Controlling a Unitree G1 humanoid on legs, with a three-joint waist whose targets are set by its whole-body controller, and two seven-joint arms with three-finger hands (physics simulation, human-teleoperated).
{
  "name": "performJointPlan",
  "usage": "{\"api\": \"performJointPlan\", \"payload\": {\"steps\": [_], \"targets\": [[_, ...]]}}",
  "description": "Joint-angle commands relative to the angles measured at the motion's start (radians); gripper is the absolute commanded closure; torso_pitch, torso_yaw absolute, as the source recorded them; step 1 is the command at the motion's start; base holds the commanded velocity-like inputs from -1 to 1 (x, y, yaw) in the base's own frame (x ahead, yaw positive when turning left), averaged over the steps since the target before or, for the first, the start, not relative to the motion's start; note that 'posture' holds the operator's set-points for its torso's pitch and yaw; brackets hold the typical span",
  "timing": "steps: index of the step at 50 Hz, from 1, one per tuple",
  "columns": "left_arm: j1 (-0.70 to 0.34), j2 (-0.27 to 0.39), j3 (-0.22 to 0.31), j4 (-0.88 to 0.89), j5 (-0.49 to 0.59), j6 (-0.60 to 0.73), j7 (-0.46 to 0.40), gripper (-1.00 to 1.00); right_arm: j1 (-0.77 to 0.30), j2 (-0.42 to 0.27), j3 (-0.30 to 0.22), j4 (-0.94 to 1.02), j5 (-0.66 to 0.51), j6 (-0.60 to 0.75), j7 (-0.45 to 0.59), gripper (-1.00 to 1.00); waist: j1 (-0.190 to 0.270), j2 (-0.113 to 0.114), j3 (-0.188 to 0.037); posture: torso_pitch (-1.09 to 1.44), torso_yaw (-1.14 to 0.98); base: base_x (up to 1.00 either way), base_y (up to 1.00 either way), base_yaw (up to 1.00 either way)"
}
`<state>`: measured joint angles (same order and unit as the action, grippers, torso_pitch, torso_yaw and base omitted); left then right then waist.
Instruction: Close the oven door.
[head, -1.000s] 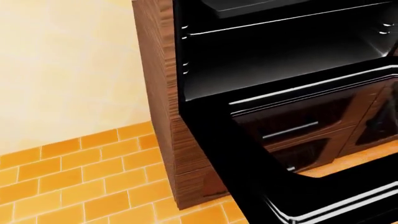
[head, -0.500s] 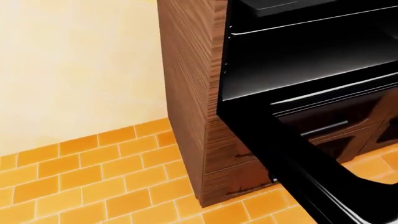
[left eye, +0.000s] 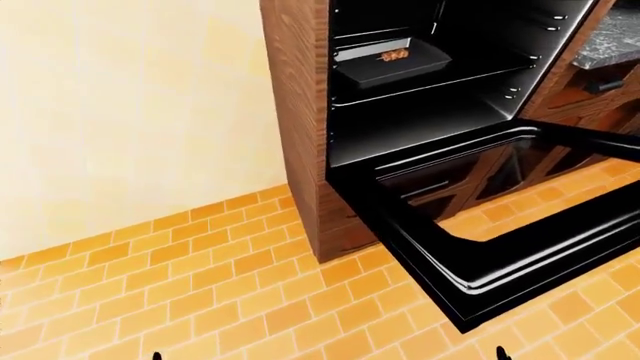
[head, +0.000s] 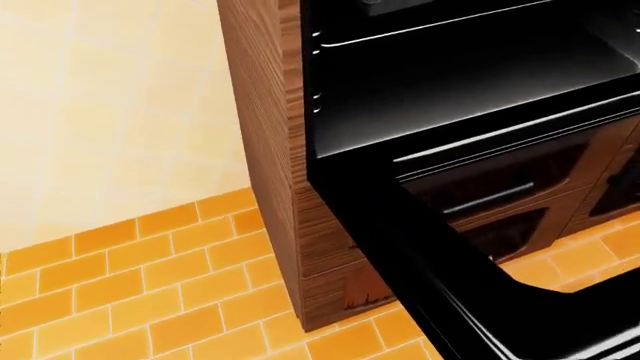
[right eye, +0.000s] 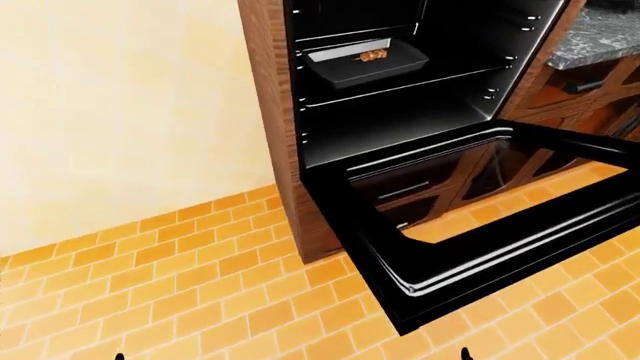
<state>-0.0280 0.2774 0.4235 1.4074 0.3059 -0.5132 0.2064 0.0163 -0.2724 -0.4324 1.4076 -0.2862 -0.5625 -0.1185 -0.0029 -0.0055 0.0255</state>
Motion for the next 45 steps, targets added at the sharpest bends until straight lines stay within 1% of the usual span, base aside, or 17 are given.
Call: {"api": "performJointPlan", "payload": {"steps": [1, 4, 5, 8, 13, 17, 21, 23, 26, 33, 34, 36, 37, 38, 39, 42, 45], "targets": [[-0.004, 0.015, 0.005, -0.013, -0.005, -0.016, 0.008, -1.0, -0.003, -0.013, -0.004, -0.013, 0.01, -0.008, 0.0, -1.0, 0.0, -0.004, -0.009, 0.0, 0.0, 0.0, 0.0, 0.0], [-0.005, 0.015, 0.006, -0.013, -0.005, -0.015, 0.007, -1.0, -0.003, -0.013, 0.0, -0.013, 0.008, -0.002, 0.0, -1.0, -0.002, -0.003, -0.012, 0.0, 0.0, 0.0, 0.0, 0.0], [-0.005, 0.015, 0.006, -0.013, -0.005, -0.014, 0.007, -1.0, -0.003, -0.013, -0.001, -0.013, 0.01, 0.0, 0.003, -1.0, -0.003, -0.002, -0.03, 0.0, 0.0, 0.0, 0.0, -0.09], [-0.006, 0.015, 0.007, -0.013, -0.004, -0.014, 0.006, -1.0, -0.004, -0.014, 0.001, -0.013, 0.008, 0.003, 0.005, -1.0, -0.005, 0.012, -0.013, 0.0, 0.0, 0.0, 0.0, -0.3], [-0.005, 0.015, 0.008, -0.013, -0.002, -0.014, 0.007, -1.0, -0.004, -0.014, 0.001, -0.013, 0.008, 0.009, 0.006, -1.0, -0.008, 0.024, -0.014, 0.0, 0.0, -0.06, 0.0, -0.41], [-0.005, 0.015, 0.008, -0.013, -0.001, -0.014, 0.008, -1.0, -0.004, -0.014, 0.0, -0.013, 0.011, 0.013, 0.012, -1.0, -0.007, 0.008, -0.015, 0.0, 0.0, -0.17, 0.0, -0.46], [-0.004, 0.015, 0.007, -0.013, -0.002, -0.015, 0.009, -1.0, -0.004, -0.013, -0.002, -0.013, 0.015, 0.016, 0.019, -1.0, -0.014, -0.036, -0.016, 0.0, 0.0, -0.21, 0.0, -0.47], [-0.005, 0.015, 0.007, -0.013, -0.002, -0.014, 0.009, -1.0, -0.004, -0.013, -0.002, -0.013, 0.015, 0.016, 0.021, -1.0, -0.02, -0.032, -0.02, 0.0, 0.0, -0.21, 0.0, -0.46], [-0.004, 0.014, 0.006, -0.013, -0.002, -0.016, 0.01, -1.0, -0.004, -0.013, -0.002, -0.013, 0.017, 0.018, 0.027, -1.0, -0.029, -0.043, -0.015, 0.0, 0.0, -0.2, 0.0, -0.47], [-0.004, 0.014, 0.006, -0.013, -0.003, -0.016, 0.009, -1.0, -0.005, -0.013, -0.003, -0.013, 0.021, 0.023, 0.039, -1.0, -0.004, 0.016, -0.003, 0.0, 0.0, -0.21, 0.0, -0.47], [-0.004, 0.015, 0.006, -0.013, -0.004, -0.016, 0.009, -1.0, -0.005, -0.013, -0.004, -0.013, 0.022, 0.022, 0.04, -1.0, 0.001, 0.037, -0.003, 0.0, 0.0, -0.2, 0.0, -0.46], [-0.004, 0.015, 0.007, -0.013, -0.004, -0.016, 0.008, -1.0, -0.005, -0.012, -0.005, -0.013, 0.024, 0.024, 0.047, -1.0, 0.019, 0.113, -0.027, 0.0, 0.0, -0.21, 0.0, -0.47], [-0.004, 0.015, 0.007, -0.013, -0.004, -0.016, 0.008, -1.0, -0.005, -0.012, -0.006, -0.013, 0.026, 0.024, 0.051, -1.0, 0.026, 0.046, -0.004, 0.0, 0.0, -0.22, 0.0, -0.48], [-0.004, 0.015, 0.007, -0.013, -0.004, -0.016, 0.008, -1.0, -0.005, -0.012, -0.005, -0.013, 0.026, 0.025, 0.052, -1.0, 0.021, 0.069, -0.003, 0.0, 0.0, -0.21, 0.0, -0.46], [-0.005, 0.015, 0.008, -0.013, -0.004, -0.015, 0.007, -1.0, -0.005, -0.012, -0.006, -0.013, 0.027, 0.026, 0.053, -1.0, 0.019, 0.071, -0.008, 0.0, 0.0, -0.21, 0.0, -0.47], [-0.004, 0.015, 0.008, -0.013, -0.004, -0.015, 0.007, -1.0, -0.005, -0.012, -0.006, -0.013, 0.027, 0.027, 0.053, -1.0, 0.016, 0.058, -0.013, 0.0, 0.0, -0.21, 0.0, -0.47], [-0.004, 0.014, 0.008, -0.013, -0.004, -0.016, 0.008, -1.0, -0.005, -0.012, -0.006, -0.013, 0.028, 0.028, 0.058, -1.0, 0.011, 0.03, -0.011, 0.0, 0.0, -0.21, 0.0, -0.47]]}}
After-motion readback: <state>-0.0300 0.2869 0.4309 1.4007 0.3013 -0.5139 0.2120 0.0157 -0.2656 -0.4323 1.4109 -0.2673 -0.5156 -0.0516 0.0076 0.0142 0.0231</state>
